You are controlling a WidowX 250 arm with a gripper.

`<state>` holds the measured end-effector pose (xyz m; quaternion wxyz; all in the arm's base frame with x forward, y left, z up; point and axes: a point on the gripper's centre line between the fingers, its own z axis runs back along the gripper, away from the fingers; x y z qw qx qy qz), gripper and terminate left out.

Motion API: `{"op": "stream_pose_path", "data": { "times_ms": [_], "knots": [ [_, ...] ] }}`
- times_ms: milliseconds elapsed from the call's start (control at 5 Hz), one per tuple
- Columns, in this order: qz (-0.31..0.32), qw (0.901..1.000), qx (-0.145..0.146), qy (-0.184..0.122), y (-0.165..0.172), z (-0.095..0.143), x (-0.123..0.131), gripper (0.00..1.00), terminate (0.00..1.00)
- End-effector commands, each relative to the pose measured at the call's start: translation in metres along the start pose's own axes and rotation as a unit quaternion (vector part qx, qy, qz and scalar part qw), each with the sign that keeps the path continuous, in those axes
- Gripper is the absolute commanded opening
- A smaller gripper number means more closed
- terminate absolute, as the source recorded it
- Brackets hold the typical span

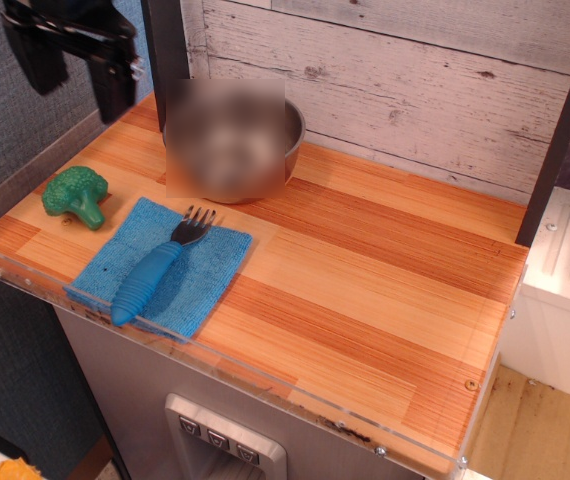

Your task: Move broccoli to left of blue towel

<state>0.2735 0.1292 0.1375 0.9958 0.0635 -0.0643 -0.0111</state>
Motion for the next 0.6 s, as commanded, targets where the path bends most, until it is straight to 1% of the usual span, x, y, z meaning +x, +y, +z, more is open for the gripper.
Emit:
{"op": "stream_pose_path", "data": {
  "times_ms": [0,200,400],
  "knots": [
    [0.005,0.999,-0.044,0.001,-0.0214,0.0062,-0.0043,1.0,0.0],
    [0.005,0.999,-0.044,0.001,-0.0214,0.0062,-0.0043,1.0,0.0],
    [0.005,0.999,-0.044,0.001,-0.0214,0.0062,-0.0043,1.0,1.0]
  ]
}}
